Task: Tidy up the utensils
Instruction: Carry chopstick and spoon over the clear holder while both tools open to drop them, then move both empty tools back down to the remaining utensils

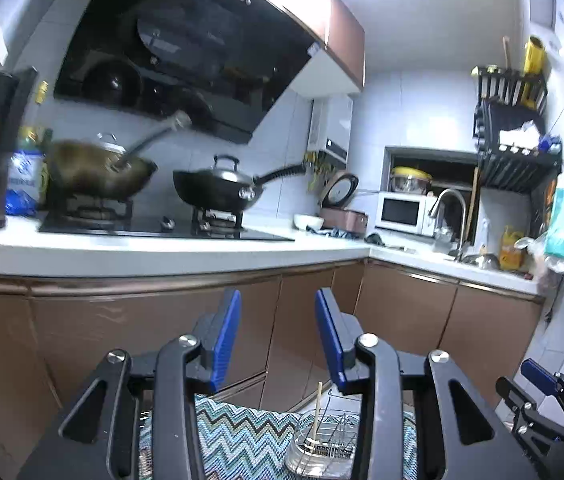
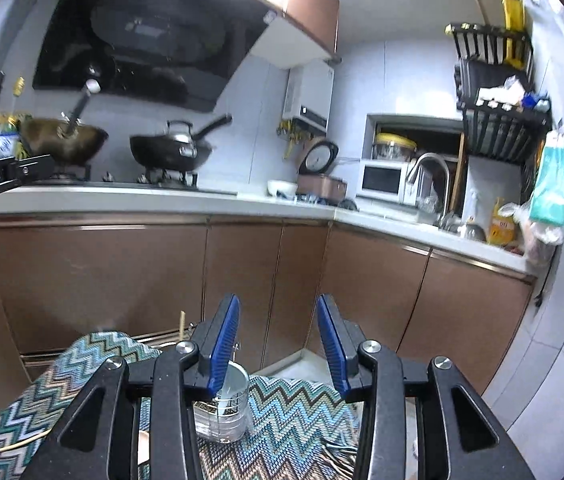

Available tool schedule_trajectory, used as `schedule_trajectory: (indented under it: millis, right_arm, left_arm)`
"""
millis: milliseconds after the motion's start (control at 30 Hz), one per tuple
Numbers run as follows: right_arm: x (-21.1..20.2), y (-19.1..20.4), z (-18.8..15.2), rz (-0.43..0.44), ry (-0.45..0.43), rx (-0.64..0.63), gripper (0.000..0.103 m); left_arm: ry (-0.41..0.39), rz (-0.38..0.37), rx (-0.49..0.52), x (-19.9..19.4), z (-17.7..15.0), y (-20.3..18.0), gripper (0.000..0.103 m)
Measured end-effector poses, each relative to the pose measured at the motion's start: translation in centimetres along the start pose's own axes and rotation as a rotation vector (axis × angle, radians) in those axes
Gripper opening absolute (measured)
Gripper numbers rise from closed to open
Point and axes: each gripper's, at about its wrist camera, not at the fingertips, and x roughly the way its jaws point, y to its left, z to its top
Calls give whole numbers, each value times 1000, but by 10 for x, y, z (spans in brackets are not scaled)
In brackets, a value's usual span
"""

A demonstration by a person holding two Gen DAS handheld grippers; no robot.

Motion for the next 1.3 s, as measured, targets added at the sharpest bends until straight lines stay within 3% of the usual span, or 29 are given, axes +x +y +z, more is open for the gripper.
schedule_trajectory:
  millis: [233,433,533,900,1067,1300]
  right_arm:
    - [-72,-1,19,49,-48,32,38]
    - [-98,6,18,115,-40,45,38]
    - [-99,8,12,149,-9,51,38]
    - [-50,13,-44,268,207,57,38]
    - [-18,11,-78,311,319,70,38]
    - [32,13,-133,390,477,91,38]
  left_arm:
    - [58,-20,16,-65,27,27,37]
    - [177,-72,-10,-93,23,58,37]
    - [272,-120,-28,-92,11,70,37]
    - [715,-268,-76,-23,-96,77,37]
    - [930,-266,-124,22,-164,78,36]
    - [1090,-196,-179,75,-223,88,36]
